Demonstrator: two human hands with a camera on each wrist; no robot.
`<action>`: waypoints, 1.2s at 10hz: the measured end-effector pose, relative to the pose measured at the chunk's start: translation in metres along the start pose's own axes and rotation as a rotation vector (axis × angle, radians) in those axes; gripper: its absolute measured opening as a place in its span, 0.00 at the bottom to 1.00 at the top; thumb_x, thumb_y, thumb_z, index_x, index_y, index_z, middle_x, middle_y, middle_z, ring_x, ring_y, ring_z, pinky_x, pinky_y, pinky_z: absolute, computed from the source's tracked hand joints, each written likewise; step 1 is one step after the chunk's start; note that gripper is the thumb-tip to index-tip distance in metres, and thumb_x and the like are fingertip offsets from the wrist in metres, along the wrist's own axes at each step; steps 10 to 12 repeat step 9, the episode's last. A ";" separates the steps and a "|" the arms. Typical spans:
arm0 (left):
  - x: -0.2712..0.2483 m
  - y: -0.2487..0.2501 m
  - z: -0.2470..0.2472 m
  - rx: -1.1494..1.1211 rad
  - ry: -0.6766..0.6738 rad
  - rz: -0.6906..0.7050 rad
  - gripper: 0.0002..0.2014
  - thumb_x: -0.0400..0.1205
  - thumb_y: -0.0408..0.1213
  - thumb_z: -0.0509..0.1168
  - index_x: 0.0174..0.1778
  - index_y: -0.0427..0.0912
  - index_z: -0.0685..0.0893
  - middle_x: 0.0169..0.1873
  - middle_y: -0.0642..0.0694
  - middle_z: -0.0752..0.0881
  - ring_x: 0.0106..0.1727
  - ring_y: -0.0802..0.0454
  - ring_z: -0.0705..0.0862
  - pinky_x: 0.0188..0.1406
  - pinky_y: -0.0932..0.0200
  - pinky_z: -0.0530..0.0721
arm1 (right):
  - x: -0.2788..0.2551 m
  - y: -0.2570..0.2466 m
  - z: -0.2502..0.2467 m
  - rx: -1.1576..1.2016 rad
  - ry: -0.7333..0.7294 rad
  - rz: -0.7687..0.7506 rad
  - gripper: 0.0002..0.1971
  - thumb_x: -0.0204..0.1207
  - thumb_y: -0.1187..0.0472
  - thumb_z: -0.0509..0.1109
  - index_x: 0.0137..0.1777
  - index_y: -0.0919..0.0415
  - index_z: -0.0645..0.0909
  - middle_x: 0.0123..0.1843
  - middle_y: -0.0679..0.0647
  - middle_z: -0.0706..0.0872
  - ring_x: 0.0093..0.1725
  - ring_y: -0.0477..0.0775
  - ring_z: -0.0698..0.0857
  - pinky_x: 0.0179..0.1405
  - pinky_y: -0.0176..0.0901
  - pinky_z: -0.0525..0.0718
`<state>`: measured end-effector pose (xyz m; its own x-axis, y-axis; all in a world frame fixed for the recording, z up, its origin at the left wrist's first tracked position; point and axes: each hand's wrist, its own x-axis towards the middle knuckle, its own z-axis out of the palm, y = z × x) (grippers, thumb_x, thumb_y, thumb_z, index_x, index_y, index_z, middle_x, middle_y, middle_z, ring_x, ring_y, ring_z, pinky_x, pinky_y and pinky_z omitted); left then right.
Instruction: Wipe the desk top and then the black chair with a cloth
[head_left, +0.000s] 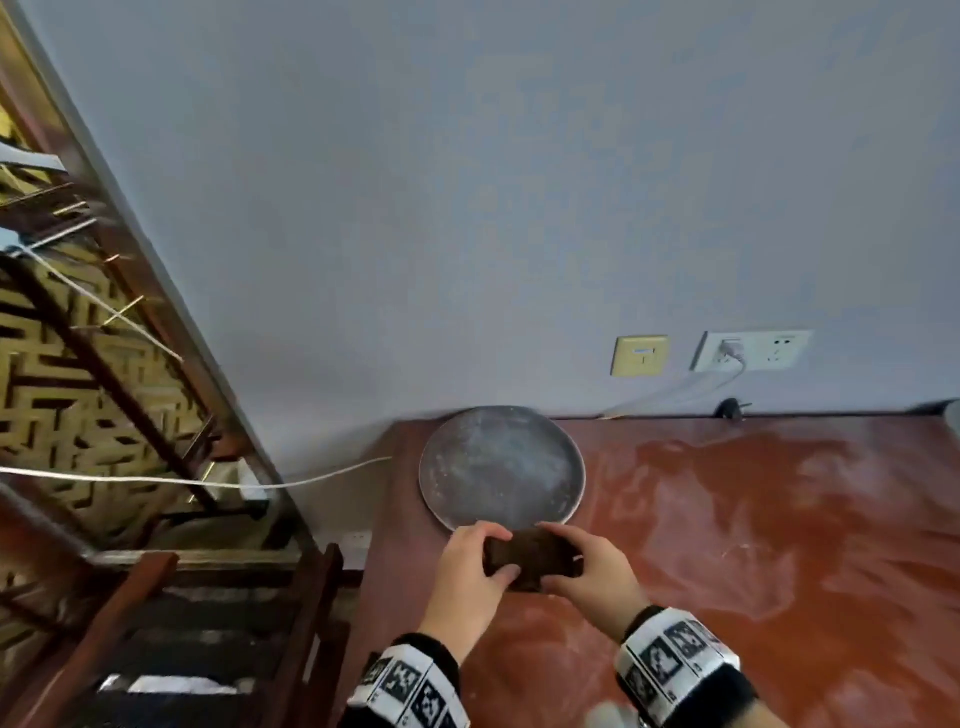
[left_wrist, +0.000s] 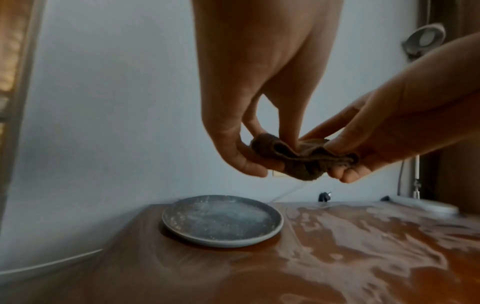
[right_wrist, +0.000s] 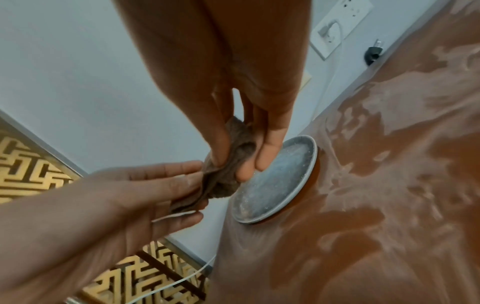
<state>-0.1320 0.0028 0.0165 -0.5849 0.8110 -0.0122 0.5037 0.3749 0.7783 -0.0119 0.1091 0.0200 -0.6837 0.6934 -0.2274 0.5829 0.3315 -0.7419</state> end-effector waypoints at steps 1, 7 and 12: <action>0.039 -0.008 0.011 0.033 0.014 -0.043 0.16 0.75 0.30 0.71 0.49 0.54 0.74 0.50 0.51 0.75 0.52 0.55 0.76 0.52 0.72 0.70 | 0.043 0.001 0.002 -0.088 -0.012 0.029 0.34 0.66 0.65 0.75 0.74 0.53 0.73 0.67 0.52 0.81 0.69 0.51 0.78 0.64 0.30 0.69; 0.112 -0.066 0.056 0.525 0.019 -0.157 0.17 0.82 0.45 0.63 0.67 0.60 0.75 0.62 0.56 0.71 0.67 0.56 0.70 0.62 0.61 0.68 | 0.150 0.028 0.043 -0.696 -0.146 -0.004 0.25 0.80 0.54 0.63 0.77 0.48 0.66 0.71 0.54 0.70 0.74 0.59 0.63 0.72 0.49 0.64; 0.129 -0.048 0.043 0.599 -0.047 -0.148 0.15 0.81 0.44 0.65 0.64 0.56 0.79 0.62 0.51 0.71 0.67 0.51 0.70 0.67 0.57 0.66 | 0.157 0.013 0.023 -0.664 -0.165 0.015 0.22 0.77 0.56 0.67 0.72 0.51 0.74 0.69 0.56 0.72 0.72 0.59 0.67 0.72 0.50 0.67</action>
